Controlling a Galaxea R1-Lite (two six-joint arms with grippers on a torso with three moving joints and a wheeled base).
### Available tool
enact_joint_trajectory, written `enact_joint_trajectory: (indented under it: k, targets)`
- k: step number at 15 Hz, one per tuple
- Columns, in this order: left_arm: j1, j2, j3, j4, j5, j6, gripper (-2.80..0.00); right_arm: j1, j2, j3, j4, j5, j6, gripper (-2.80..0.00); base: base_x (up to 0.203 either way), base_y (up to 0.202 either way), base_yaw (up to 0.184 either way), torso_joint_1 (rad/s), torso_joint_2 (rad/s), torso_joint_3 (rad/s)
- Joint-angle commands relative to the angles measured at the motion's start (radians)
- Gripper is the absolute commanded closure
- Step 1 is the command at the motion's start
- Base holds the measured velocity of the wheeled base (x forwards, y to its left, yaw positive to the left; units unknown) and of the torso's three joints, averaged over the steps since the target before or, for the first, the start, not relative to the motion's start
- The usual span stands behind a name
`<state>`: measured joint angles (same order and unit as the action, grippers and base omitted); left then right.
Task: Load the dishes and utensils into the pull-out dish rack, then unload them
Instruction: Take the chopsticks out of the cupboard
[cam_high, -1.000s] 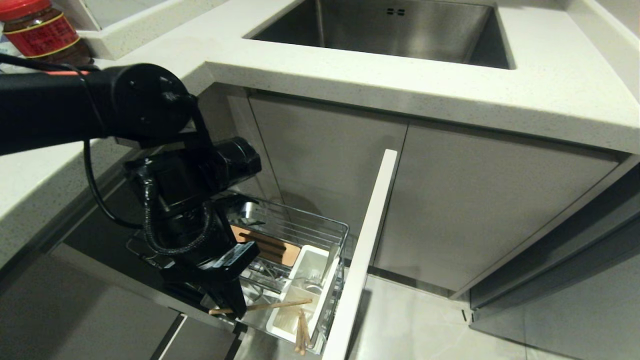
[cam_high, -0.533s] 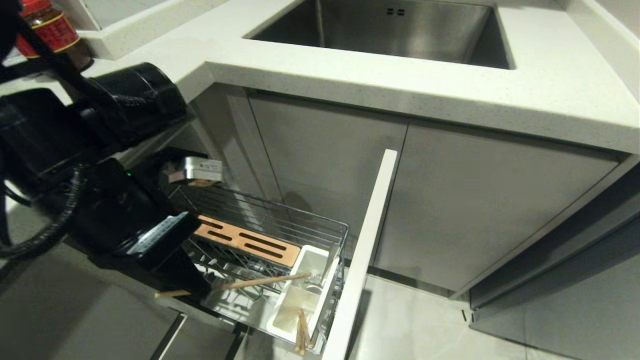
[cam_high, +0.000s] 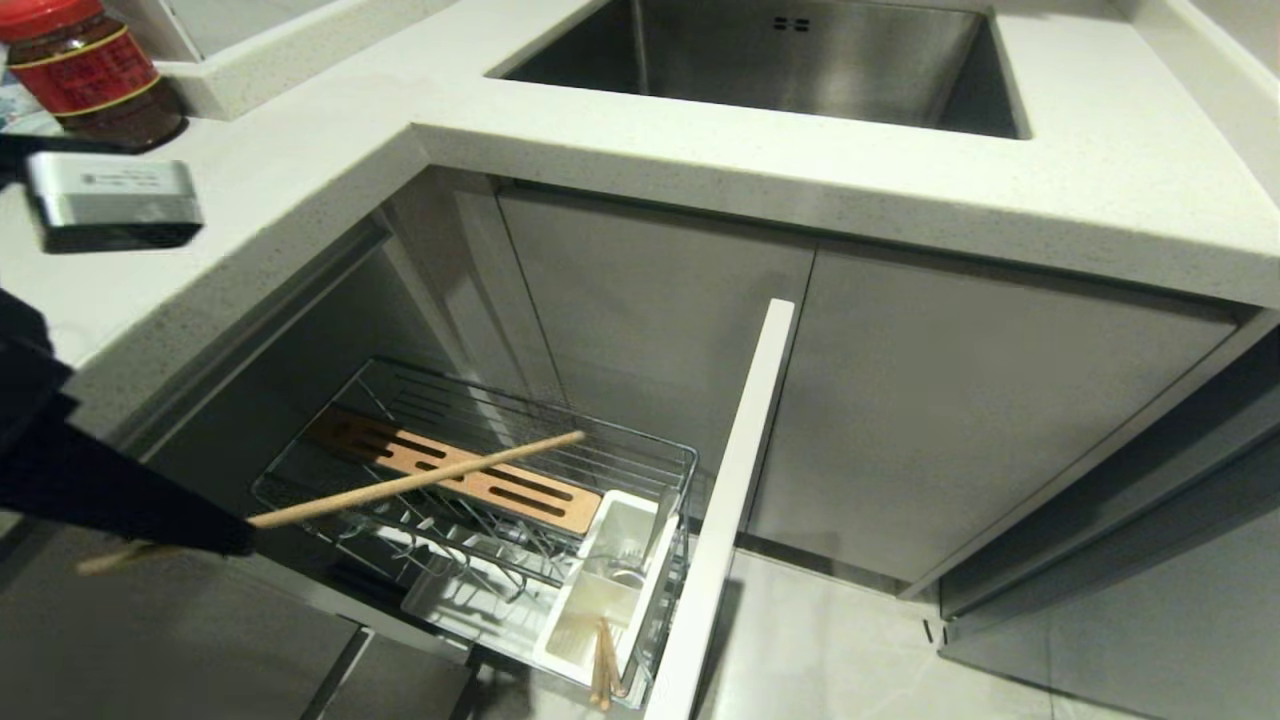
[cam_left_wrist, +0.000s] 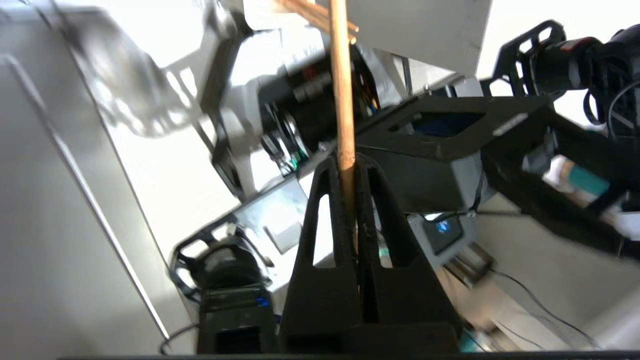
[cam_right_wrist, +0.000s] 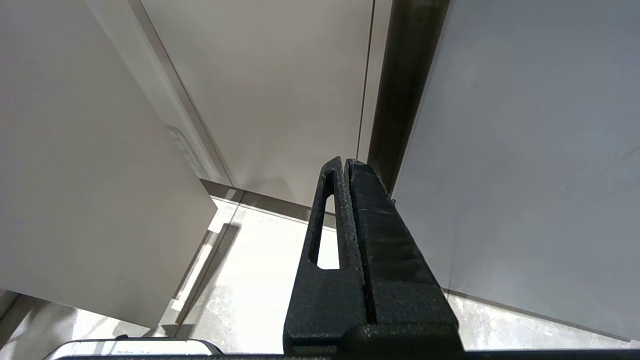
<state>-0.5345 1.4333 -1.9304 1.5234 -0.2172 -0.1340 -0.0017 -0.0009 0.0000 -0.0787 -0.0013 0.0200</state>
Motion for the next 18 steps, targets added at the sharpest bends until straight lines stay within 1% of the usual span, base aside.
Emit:
enact_joint_trajectory:
  k: [1, 3, 5, 7, 9, 10, 13, 18]
  targets:
    - [-0.006, -0.14, -0.002, 0.007, 0.018, 0.011, 0.0, 0.0, 0.001, 0.027, -0.001, 0.0, 0.0, 0.0, 0.0, 0.0, 0.0, 0.0, 0.0, 0.0]
    - [0.001, -0.227, -0.002, -0.007, 0.025, 0.016, 0.0, 0.0, 0.001, 0.027, -0.001, 0.0, 0.0, 0.0, 0.0, 0.0, 0.0, 0.0, 0.0, 0.0]
    - [0.035, -0.313, 0.0, -0.067, 0.024, 0.017, 0.0, 0.0, 0.001, 0.026, -0.001, 0.0, 0.0, 0.0, 0.0, 0.0, 0.0, 0.0, 0.0, 0.0]
    - [0.108, -0.38, 0.001, -0.116, 0.025, 0.017, 0.0, 0.0, 0.001, 0.026, -0.001, 0.0, 0.0, 0.0, 0.0, 0.0, 0.0, 0.0, 0.0, 0.0]
    - [0.204, -0.419, 0.001, -0.158, 0.035, 0.018, 0.0, 0.0, 0.001, 0.026, -0.001, 0.0, 0.0, 0.0, 0.0, 0.0, 0.0, 0.0, 0.0, 0.0]
    - [0.271, -0.436, 0.001, -0.188, 0.052, 0.019, 0.0, 0.0, 0.001, 0.026, -0.001, 0.0, 0.0, 0.0, 0.0, 0.0, 0.0, 0.0, 0.0, 0.0]
    - [0.506, -0.469, 0.009, -0.248, 0.129, 0.014, 0.0, 0.0, 0.001, 0.028, -0.001, 0.0, 0.0, 0.0, 0.0, 0.0, 0.0, 0.0, 0.0, 0.0]
    - [0.897, -0.498, 0.016, -0.272, 0.24, -0.033, 0.0, 0.0, 0.001, 0.026, -0.001, 0.0, 0.0, 0.0, 0.0, 0.0, 0.0, 0.0, 0.0, 0.0]
